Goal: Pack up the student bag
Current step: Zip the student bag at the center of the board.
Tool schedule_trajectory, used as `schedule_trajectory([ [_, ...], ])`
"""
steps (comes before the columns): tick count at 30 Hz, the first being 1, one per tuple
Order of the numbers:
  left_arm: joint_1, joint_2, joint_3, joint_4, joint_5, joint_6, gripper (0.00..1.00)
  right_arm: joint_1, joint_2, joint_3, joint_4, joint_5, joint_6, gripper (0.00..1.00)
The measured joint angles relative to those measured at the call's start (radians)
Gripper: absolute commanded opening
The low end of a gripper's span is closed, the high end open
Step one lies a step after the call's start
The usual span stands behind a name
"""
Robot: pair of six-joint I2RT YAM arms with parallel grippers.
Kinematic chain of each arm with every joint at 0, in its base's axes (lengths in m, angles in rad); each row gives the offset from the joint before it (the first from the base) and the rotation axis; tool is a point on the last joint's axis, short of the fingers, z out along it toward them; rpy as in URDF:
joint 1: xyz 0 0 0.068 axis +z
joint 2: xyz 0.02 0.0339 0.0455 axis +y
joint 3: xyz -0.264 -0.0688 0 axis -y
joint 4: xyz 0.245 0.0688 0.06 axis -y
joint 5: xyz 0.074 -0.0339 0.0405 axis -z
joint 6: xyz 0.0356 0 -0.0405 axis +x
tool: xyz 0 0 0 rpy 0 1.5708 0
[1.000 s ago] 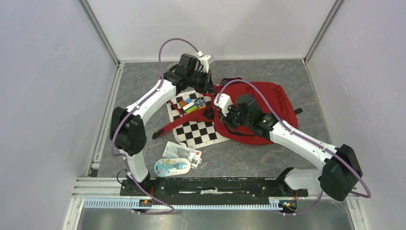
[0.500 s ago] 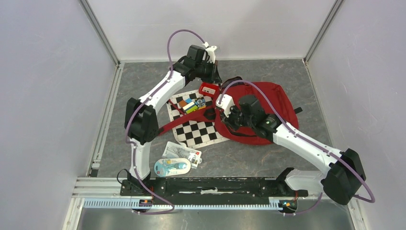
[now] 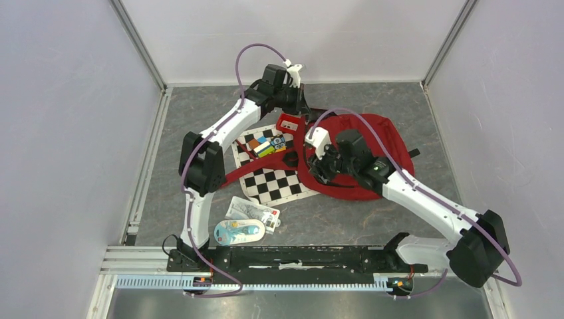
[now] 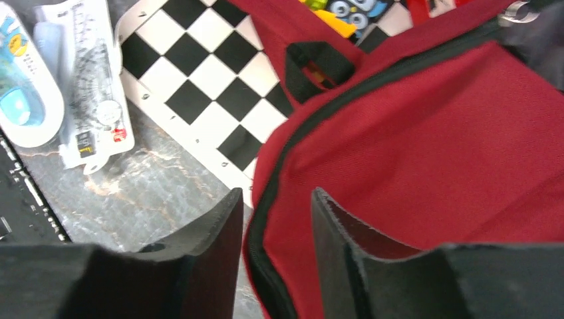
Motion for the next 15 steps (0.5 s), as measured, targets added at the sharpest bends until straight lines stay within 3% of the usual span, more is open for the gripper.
schedule_trajectory([
  [5,0.010,-0.032,-0.047,-0.005,0.010,0.004,0.02,-0.135,0.003,0.035,0.004,-0.062,0.035,0.61],
  [10,0.011,-0.057,-0.074,-0.011,-0.063,0.007,0.12,-0.233,0.066,0.090,0.055,-0.095,0.057,0.62],
  [13,0.011,-0.063,-0.080,-0.012,-0.105,0.002,0.33,-0.244,0.130,0.128,0.077,-0.103,0.061,0.62],
  [15,0.011,-0.067,-0.085,-0.010,-0.135,-0.011,0.55,-0.246,0.177,0.157,0.097,-0.107,0.065,0.63],
])
